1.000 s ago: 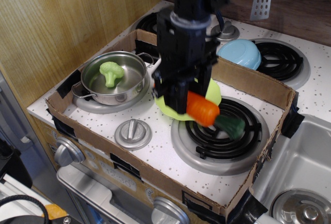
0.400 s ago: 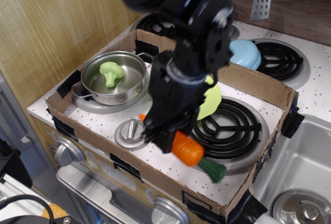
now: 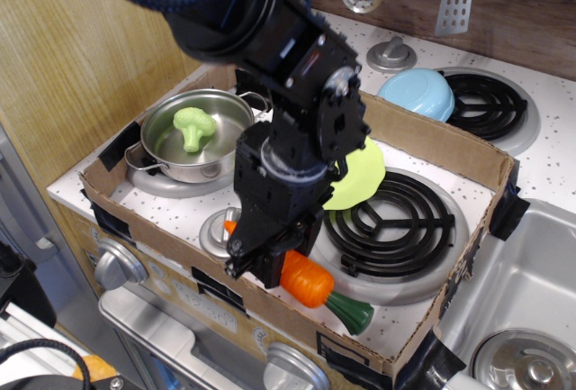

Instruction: Take carrot off plate

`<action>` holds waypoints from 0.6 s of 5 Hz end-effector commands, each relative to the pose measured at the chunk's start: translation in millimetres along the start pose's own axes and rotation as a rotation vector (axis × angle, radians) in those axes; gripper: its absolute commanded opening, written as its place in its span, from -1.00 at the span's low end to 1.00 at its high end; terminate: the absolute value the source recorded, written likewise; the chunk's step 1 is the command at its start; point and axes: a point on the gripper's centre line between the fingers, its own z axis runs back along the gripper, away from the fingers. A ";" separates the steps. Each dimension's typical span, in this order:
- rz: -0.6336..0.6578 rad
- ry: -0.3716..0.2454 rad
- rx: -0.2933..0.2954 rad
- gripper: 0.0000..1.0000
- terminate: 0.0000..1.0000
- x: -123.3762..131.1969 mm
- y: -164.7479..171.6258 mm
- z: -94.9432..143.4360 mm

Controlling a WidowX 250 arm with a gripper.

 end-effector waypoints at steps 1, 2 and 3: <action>-0.063 -0.052 -0.036 1.00 -1.00 10.6 -17.4 16.4; -0.082 -0.078 -0.049 1.00 -1.00 13.1 -23.8 25.9; -0.101 -0.087 -0.039 1.00 -1.00 14.2 -29.4 37.7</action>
